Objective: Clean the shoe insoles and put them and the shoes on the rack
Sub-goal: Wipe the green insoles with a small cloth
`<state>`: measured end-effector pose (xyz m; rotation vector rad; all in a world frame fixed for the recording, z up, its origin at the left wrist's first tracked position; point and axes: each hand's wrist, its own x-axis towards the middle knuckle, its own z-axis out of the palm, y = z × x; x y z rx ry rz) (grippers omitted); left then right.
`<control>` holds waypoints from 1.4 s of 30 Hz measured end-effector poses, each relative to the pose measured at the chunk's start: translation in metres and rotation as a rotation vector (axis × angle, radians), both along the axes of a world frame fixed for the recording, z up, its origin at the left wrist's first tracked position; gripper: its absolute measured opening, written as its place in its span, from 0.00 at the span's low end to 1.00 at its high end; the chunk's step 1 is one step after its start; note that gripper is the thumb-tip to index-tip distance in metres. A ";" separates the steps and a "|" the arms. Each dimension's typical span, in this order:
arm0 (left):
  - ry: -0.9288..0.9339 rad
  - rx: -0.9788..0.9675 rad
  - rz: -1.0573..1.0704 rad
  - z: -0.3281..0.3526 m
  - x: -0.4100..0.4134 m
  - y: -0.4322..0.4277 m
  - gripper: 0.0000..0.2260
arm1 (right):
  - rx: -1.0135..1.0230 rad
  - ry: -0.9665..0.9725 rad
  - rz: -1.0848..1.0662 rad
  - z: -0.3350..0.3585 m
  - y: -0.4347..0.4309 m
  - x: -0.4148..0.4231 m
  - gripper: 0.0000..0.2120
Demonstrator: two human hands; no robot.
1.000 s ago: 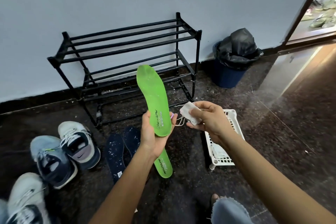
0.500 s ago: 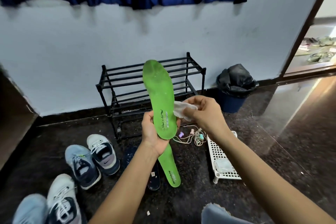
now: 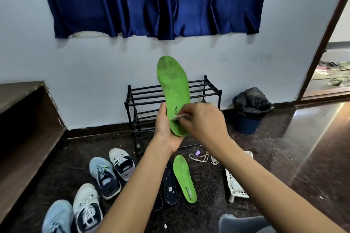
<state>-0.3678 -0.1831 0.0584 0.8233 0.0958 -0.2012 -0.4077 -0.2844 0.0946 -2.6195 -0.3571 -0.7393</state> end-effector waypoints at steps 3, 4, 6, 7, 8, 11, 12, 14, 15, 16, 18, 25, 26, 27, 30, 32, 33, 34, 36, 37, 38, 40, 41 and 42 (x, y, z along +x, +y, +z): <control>-0.014 -0.009 -0.002 0.010 -0.010 0.009 0.23 | -0.016 0.025 0.057 -0.008 0.017 -0.013 0.10; -0.014 -0.016 0.000 0.012 -0.013 0.012 0.23 | 0.002 0.015 0.084 -0.011 0.020 -0.015 0.10; -0.005 -0.025 0.000 0.010 -0.018 0.018 0.24 | 0.042 -0.008 0.131 -0.017 0.024 -0.019 0.09; 0.001 -0.029 0.000 0.007 -0.021 0.021 0.24 | 0.062 -0.014 0.151 -0.020 0.026 -0.021 0.08; 0.005 -0.032 -0.001 0.005 -0.024 0.024 0.24 | 0.092 -0.010 0.172 -0.023 0.028 -0.022 0.08; 0.009 -0.023 -0.005 -0.002 -0.030 0.028 0.25 | 0.236 0.028 0.232 -0.029 0.031 -0.023 0.07; 0.013 -0.024 -0.006 -0.002 -0.031 0.029 0.26 | 0.266 0.027 0.251 -0.030 0.031 -0.025 0.07; 0.019 -0.017 0.001 -0.002 -0.033 0.029 0.26 | 0.270 0.013 0.298 -0.033 0.031 -0.027 0.07; 0.024 -0.016 0.004 -0.002 -0.033 0.029 0.26 | 0.263 0.014 0.326 -0.033 0.029 -0.029 0.07; 0.030 -0.022 0.001 -0.002 -0.033 0.029 0.26 | 0.254 0.030 0.348 -0.034 0.027 -0.030 0.07; 0.046 -0.027 -0.009 -0.002 -0.035 0.027 0.26 | 0.219 0.069 0.372 -0.035 0.022 -0.030 0.07; 0.060 -0.011 -0.014 0.001 -0.040 0.012 0.26 | 0.310 -0.028 0.353 -0.038 0.013 -0.033 0.07; 0.063 -0.008 -0.011 0.000 -0.042 0.011 0.26 | 0.325 -0.006 0.374 -0.040 0.011 -0.034 0.07; 0.069 -0.007 -0.008 -0.001 -0.044 0.011 0.26 | 0.322 0.023 0.398 -0.040 0.007 -0.035 0.07; 0.081 -0.020 0.000 -0.001 -0.048 0.010 0.24 | 0.217 0.056 0.444 -0.042 -0.001 -0.037 0.06; 0.081 -0.023 0.010 -0.002 -0.050 0.007 0.25 | 0.133 0.006 0.432 -0.044 -0.004 -0.038 0.06; 0.082 -0.024 0.013 -0.002 -0.051 0.004 0.25 | 0.120 -0.012 0.410 -0.045 -0.005 -0.039 0.07; 0.084 -0.022 0.016 -0.003 -0.053 0.000 0.26 | 0.129 -0.027 0.389 -0.046 -0.005 -0.040 0.08; 0.088 -0.015 0.020 -0.005 -0.055 -0.008 0.27 | 0.224 -0.037 0.374 -0.047 -0.008 -0.043 0.08; 0.089 -0.018 0.022 -0.006 -0.056 -0.011 0.27 | 0.281 -0.025 0.383 -0.046 -0.010 -0.045 0.08; 0.085 -0.027 0.022 -0.006 -0.056 -0.013 0.26 | 0.315 -0.005 0.396 -0.044 -0.013 -0.046 0.08; 0.075 -0.040 0.023 -0.005 -0.056 -0.015 0.25 | 0.291 0.066 0.425 -0.040 -0.020 -0.046 0.07; 0.070 -0.042 0.023 -0.004 -0.056 -0.016 0.25 | 0.241 0.094 0.431 -0.039 -0.024 -0.046 0.07; 0.066 -0.044 0.021 -0.003 -0.056 -0.017 0.24 | 0.181 0.103 0.426 -0.039 -0.026 -0.044 0.07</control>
